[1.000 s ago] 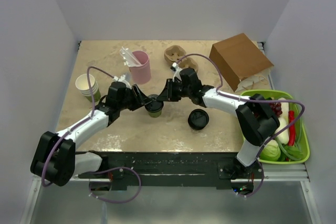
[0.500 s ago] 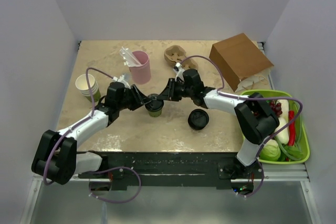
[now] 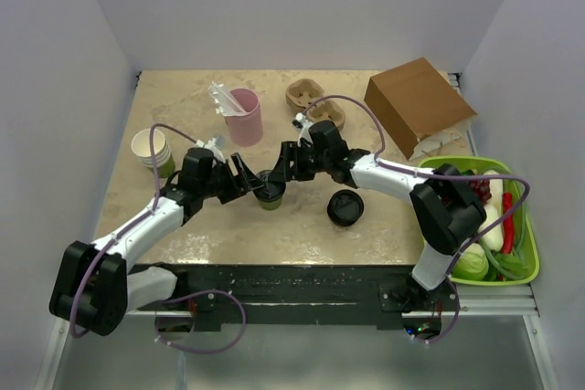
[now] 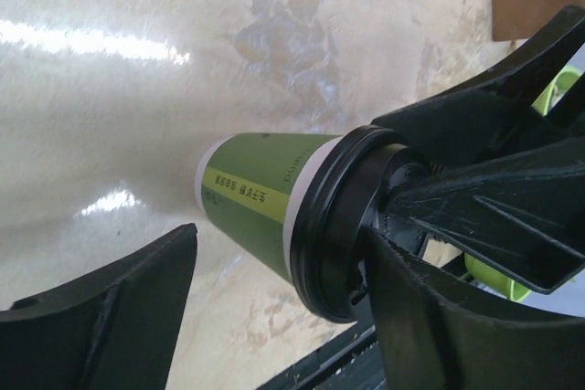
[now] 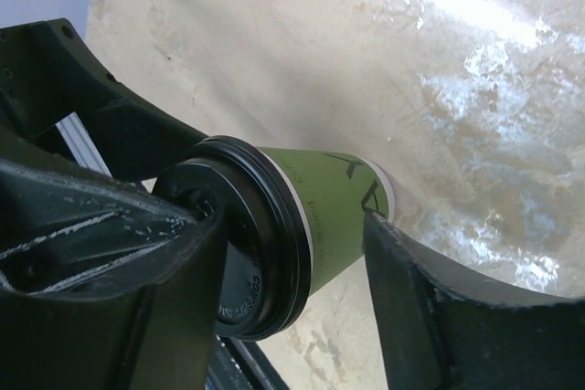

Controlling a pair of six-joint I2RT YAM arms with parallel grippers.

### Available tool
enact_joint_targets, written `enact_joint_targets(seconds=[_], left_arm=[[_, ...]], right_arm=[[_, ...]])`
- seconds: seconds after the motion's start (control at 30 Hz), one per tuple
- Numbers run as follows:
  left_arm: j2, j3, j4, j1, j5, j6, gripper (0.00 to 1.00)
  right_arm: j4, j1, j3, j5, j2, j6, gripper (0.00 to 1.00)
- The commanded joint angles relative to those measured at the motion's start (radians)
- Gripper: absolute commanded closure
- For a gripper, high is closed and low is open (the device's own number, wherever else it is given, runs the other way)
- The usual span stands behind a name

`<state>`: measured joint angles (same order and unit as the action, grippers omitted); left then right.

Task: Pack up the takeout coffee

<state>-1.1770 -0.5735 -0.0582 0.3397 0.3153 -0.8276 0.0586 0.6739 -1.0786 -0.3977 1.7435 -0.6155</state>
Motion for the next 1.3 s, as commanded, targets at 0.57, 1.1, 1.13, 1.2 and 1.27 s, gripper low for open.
enact_joint_targets(seconds=[0.57, 1.1, 1.13, 1.2, 1.27], left_arm=[[0.036, -0.141, -0.125, 0.001, -0.001, 0.105, 0.00], [-0.125, -0.094, -0.020, -0.001, 0.102, 0.137, 0.25], [-0.124, -0.088, -0.023, 0.001, 0.094, 0.133, 0.27], [-0.119, -0.062, -0.019, 0.001, 0.090, 0.121, 0.31], [-0.115, -0.039, -0.005, 0.001, 0.093, 0.105, 0.37]], right_arm=[[-0.089, 0.015, 0.100, 0.016, -0.200, -0.067, 0.23], [0.067, 0.041, 0.135, 0.011, -0.087, -0.208, 0.35], [0.076, 0.041, 0.144, 0.007, -0.079, -0.211, 0.38], [0.087, 0.039, 0.158, 0.005, -0.072, -0.219, 0.48], [0.095, 0.041, 0.178, 0.013, -0.058, -0.220, 0.56]])
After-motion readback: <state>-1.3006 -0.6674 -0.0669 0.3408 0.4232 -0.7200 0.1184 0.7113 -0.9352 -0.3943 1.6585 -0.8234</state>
